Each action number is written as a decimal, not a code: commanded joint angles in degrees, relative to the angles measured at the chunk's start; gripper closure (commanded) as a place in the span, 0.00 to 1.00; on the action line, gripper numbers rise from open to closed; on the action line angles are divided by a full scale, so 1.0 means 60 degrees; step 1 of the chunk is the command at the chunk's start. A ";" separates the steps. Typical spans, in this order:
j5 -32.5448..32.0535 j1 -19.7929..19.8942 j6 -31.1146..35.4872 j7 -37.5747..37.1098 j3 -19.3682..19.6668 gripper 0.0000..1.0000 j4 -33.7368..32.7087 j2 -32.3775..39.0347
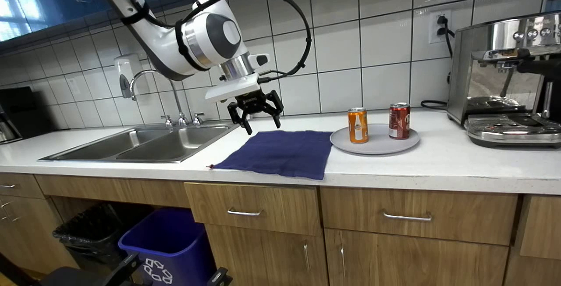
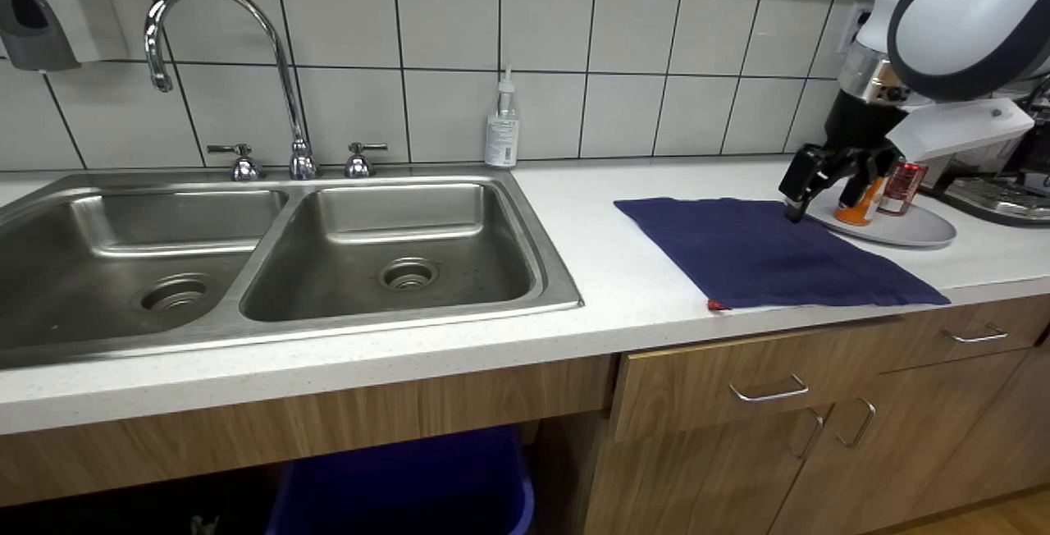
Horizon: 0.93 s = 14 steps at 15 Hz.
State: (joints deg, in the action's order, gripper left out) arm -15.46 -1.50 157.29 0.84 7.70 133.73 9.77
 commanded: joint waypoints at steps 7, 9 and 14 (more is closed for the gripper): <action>0.0087 0.0155 -0.0017 0.0091 -0.0279 0.00 -0.0544 0.0171; 0.0087 0.0154 -0.0017 0.0092 -0.0285 0.00 -0.0569 0.0190; 0.0088 0.0156 -0.0017 0.0093 -0.0288 0.00 -0.0573 0.0196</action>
State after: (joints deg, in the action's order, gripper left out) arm -14.78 -1.39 157.32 1.39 6.75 130.36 10.98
